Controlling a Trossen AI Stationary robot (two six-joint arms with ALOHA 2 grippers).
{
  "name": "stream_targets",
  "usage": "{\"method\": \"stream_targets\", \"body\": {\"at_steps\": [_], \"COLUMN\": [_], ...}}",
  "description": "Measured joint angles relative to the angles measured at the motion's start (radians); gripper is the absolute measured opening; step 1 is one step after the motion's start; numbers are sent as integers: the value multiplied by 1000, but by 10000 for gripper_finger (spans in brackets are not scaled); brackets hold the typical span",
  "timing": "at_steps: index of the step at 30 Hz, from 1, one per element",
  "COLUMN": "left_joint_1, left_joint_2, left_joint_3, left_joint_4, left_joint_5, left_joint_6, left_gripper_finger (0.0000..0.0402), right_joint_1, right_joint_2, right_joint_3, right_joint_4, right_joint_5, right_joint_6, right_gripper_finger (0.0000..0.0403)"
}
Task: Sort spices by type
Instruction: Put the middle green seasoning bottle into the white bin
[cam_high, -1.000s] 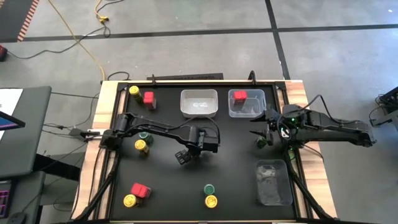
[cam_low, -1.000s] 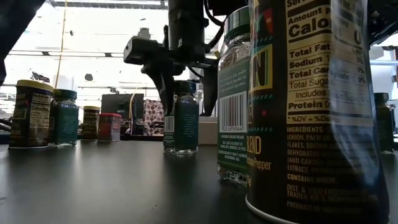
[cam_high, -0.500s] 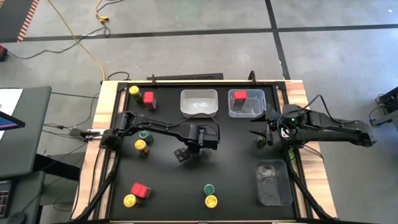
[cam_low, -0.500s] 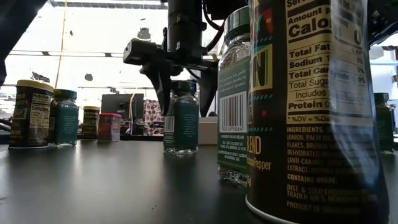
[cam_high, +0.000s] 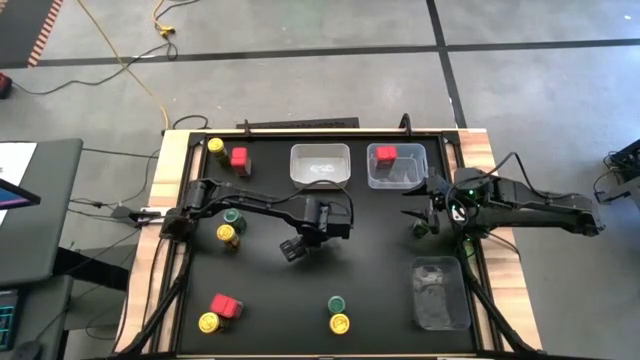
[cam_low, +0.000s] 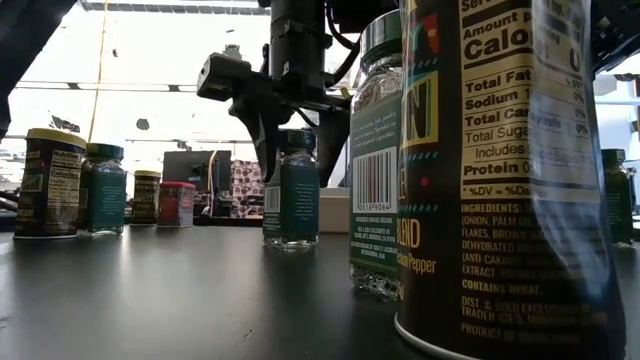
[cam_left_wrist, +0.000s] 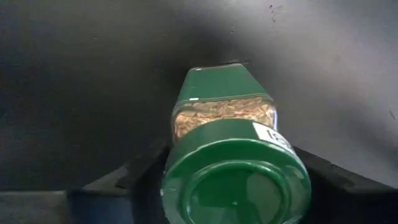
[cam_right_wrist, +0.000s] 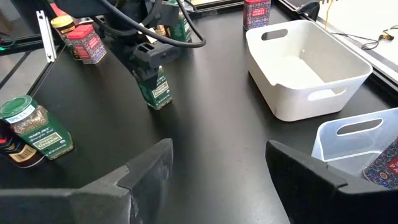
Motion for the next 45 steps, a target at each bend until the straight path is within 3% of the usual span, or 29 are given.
{"method": "stream_targets", "body": {"at_steps": [5,13,26,32,41,45], "left_joint_1": [0,5,96,121,148,174], "left_joint_2": [-1,-1,-1,-1,-1,0], "left_joint_3": [0,0,0,0,5,65], "left_joint_4": [0,16,187,296,278,181], "left_joint_5": [-1,11,39,111,116,194], "left_joint_6": [-1,88,722,1080,1521,1696], "left_gripper_finger": [192,200,196,201,200,200], "right_joint_1": [0,0,0,0,0,-2], "right_joint_2": [0,0,0,0,0,3], "right_joint_3": [0,0,0,0,0,0], "right_joint_4": [0,0,0,0,1,38], "right_joint_5": [0,0,0,0,0,0], "right_joint_6": [0,0,2,2,3,-25], "right_gripper_finger": [286,286,286,286,286,286]}}
